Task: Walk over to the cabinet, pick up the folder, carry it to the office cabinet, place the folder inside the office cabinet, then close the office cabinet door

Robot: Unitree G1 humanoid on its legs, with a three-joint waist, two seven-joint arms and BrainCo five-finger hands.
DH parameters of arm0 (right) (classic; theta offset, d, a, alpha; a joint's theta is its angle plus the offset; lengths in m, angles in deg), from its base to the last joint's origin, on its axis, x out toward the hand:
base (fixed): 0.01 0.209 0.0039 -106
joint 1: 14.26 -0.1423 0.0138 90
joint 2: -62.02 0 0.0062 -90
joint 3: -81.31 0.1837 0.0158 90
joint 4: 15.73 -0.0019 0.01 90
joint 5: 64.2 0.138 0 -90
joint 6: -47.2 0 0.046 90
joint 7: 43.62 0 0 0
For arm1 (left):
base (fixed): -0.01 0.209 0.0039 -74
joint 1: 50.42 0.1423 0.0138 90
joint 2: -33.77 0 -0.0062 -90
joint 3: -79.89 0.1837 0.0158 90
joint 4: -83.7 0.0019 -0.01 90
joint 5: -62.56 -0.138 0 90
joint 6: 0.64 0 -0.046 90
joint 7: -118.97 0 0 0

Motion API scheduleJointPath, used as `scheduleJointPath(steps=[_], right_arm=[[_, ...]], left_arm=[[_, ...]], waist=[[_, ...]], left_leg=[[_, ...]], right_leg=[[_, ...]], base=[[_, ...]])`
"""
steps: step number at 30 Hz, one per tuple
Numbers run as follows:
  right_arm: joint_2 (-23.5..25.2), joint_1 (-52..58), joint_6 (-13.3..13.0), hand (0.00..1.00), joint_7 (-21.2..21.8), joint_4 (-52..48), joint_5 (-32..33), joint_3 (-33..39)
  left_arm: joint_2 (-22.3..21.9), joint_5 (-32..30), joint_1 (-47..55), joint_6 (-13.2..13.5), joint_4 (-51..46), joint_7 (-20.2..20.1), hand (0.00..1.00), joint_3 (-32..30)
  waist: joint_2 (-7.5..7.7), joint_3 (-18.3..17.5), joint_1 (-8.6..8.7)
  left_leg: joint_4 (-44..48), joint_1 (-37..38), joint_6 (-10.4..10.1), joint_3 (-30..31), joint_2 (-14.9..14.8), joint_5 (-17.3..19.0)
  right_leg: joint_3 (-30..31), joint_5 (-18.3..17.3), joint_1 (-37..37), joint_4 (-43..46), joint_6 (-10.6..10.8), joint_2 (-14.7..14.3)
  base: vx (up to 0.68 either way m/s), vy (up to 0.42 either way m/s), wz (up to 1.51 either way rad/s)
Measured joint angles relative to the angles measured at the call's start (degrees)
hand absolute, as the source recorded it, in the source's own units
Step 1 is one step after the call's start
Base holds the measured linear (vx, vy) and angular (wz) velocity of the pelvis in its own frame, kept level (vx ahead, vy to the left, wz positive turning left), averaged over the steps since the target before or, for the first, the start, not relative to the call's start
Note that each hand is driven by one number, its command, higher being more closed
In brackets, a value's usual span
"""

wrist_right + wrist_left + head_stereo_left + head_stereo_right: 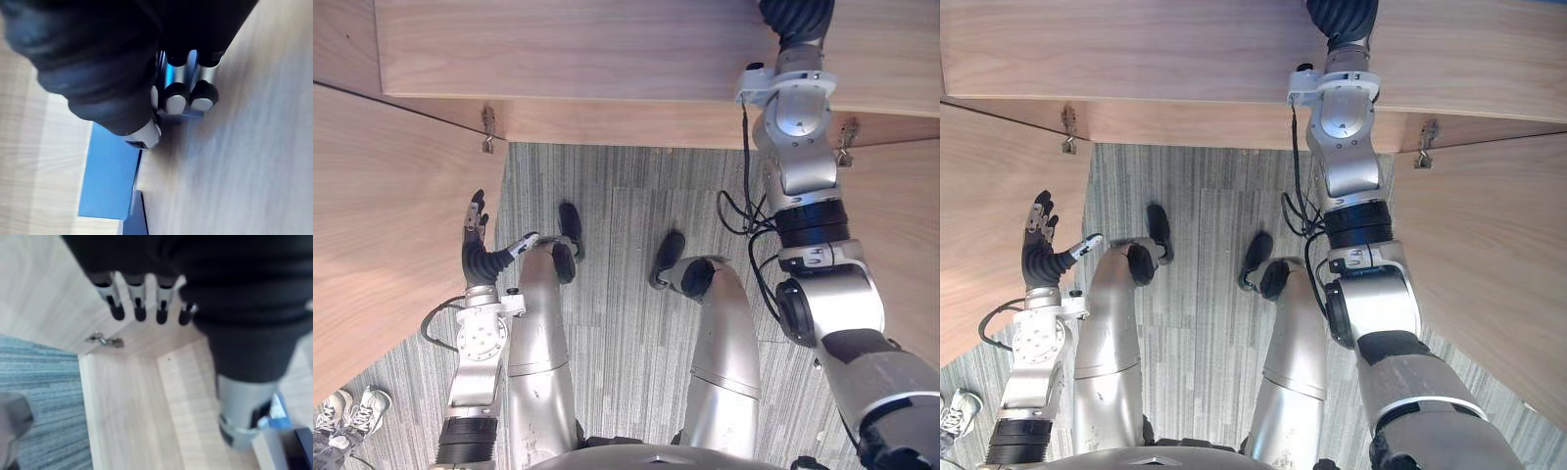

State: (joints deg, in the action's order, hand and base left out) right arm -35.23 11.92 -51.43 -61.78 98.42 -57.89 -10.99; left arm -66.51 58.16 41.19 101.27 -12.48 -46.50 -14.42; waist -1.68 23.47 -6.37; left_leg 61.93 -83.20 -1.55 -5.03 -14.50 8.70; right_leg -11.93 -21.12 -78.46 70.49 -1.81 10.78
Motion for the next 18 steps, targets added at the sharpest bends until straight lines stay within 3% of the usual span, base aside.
scheduleJointPath(steps=[12,18], right_arm=[[-2.0,-4.2,-0.2,1.0,0.0,4.4,5.1,-2.1],[-2.2,-1.1,0.1,1.0,-1.9,-1.0,4.9,-1.5]], left_arm=[[1.4,2.2,0.5,0.7,0.1,0.0,0.0,0.3],[1.0,2.6,-0.2,0.7,1.3,0.0,0.0,0.7]], waist=[[-0.13,0.1,-0.07],[-0.13,0.1,-0.01]], left_leg=[[-1.1,-1.3,-0.3,0.0,-0.3,-1.9],[-0.2,-1.5,-0.2,0.3,-0.8,-1.9]], right_leg=[[-0.7,0.4,-1.6,0.5,-0.2,0.4],[-1.0,0.4,-1.2,0.7,-0.3,0.1]], base=[[-0.02,-0.001,0.04],[0.0,0.003,-0.01]])
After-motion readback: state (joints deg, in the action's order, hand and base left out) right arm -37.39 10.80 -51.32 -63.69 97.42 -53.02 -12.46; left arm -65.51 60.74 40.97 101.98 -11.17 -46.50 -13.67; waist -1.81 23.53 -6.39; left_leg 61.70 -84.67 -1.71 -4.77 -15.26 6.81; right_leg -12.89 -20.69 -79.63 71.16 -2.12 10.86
